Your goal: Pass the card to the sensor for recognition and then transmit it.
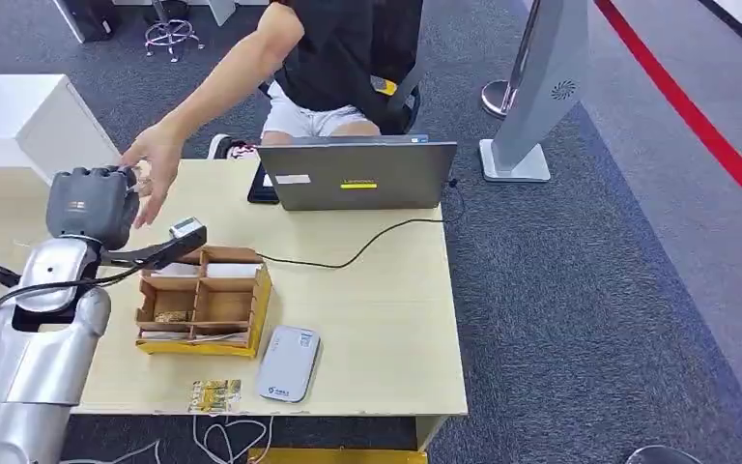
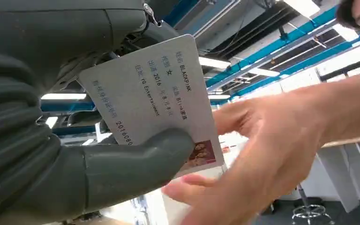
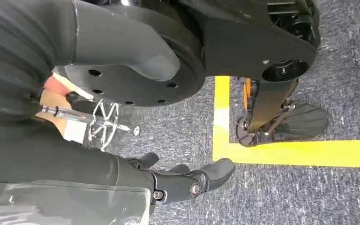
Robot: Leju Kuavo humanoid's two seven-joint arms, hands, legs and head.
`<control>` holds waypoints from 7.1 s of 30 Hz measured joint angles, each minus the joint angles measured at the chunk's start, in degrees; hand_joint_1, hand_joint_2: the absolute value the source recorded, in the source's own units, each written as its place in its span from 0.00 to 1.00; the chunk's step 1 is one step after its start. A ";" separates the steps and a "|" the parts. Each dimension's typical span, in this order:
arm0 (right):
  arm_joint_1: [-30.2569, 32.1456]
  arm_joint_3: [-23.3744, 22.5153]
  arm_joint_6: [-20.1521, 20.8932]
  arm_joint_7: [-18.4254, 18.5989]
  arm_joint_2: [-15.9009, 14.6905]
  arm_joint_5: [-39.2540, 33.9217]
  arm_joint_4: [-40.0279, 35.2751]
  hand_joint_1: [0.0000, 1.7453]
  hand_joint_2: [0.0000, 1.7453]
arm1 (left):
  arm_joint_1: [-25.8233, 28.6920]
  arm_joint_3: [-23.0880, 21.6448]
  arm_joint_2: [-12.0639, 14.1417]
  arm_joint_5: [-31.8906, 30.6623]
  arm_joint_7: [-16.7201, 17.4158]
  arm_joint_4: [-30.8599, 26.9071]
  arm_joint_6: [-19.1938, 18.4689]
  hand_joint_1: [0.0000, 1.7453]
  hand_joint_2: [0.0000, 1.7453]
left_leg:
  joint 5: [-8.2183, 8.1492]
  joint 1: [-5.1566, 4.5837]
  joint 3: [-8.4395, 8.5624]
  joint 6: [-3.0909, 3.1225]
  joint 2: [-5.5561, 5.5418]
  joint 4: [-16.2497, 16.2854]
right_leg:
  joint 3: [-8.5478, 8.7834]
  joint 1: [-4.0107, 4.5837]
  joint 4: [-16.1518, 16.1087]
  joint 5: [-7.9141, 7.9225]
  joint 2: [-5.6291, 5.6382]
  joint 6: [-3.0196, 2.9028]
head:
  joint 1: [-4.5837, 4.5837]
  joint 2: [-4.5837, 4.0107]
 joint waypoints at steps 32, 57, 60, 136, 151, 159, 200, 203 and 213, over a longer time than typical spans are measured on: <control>0.38 -3.14 -2.64 0.72 0.11 -4.63 0.00 0.00 1.00 | 26.31 -1.83 -1.74 0.02 -11.21 -31.77 5.98 0.00 1.00 | -0.20 -0.02 -0.14 -0.11 0.32 -0.08 | -0.32 -0.02 -0.03 -0.07 0.37 0.00 | -0.02 0.00; 0.47 -8.13 -3.06 -0.31 0.66 -3.44 -0.07 0.00 1.00 | 32.70 -27.97 23.26 0.00 18.69 -26.61 8.80 0.00 1.00 | -0.05 0.06 -0.05 -0.24 0.21 -0.18 | -0.29 0.04 0.06 -0.01 0.23 -0.08 | -0.13 0.00; 0.54 -8.13 -2.82 -0.28 0.66 -2.51 -0.07 0.00 1.00 | 32.13 -28.15 25.57 0.00 18.14 -22.80 10.62 0.00 1.00 | -0.01 0.06 -0.05 -0.27 0.22 -0.18 | -0.31 0.04 0.06 0.00 0.28 -0.10 | -0.13 0.00; 0.44 -10.29 -2.69 0.74 1.40 3.26 -0.09 0.00 1.00 | 29.80 -10.23 11.21 -0.02 12.24 -9.79 13.79 0.00 1.00 | 0.03 0.04 -0.13 -0.24 0.05 -0.15 | -0.29 0.03 0.04 0.01 0.09 -0.10 | -0.11 0.00; 0.43 -10.54 -2.73 0.66 1.40 4.04 -0.09 0.00 1.00 | 30.96 -6.75 10.08 -0.02 10.43 -13.18 12.83 0.00 1.00 | 0.03 0.04 -0.12 -0.24 0.05 -0.15 | -0.30 0.02 0.04 0.01 0.09 -0.10 | -0.11 0.00; 0.42 -10.60 -2.73 0.63 1.40 4.15 -0.09 0.00 1.00 | 30.86 -7.21 9.35 -0.02 10.62 -12.20 12.90 0.00 1.00 | 0.02 0.04 -0.13 -0.24 0.05 -0.15 | -0.32 0.03 0.04 0.01 0.09 -0.10 | -0.11 0.00; 0.46 -13.44 -2.08 0.57 1.60 6.08 -0.09 0.00 1.00 | 32.97 -0.11 -2.64 -0.02 -9.38 -31.40 11.45 1.00 1.00 | 0.02 0.04 -0.17 -0.24 0.03 -0.13 | -0.32 0.02 0.03 0.01 0.04 -0.09 | -0.11 0.00; 0.45 -13.57 -1.99 0.57 1.60 6.30 -0.09 0.00 1.00 | 32.89 0.11 -3.17 0.00 -9.25 -33.14 11.83 1.00 1.00 | 0.04 0.05 -0.15 -0.26 0.02 -0.14 | -0.33 0.03 0.03 0.01 0.04 -0.10 | -0.11 0.00; 0.22 -13.38 0.61 0.33 1.60 11.56 -0.26 0.00 1.00 | 17.21 0.09 5.36 0.00 2.17 -23.05 5.62 1.00 1.00 | 0.20 0.07 -0.16 -0.25 0.06 -0.15 | -0.37 0.06 0.07 0.13 0.05 -0.19 | -0.04 0.00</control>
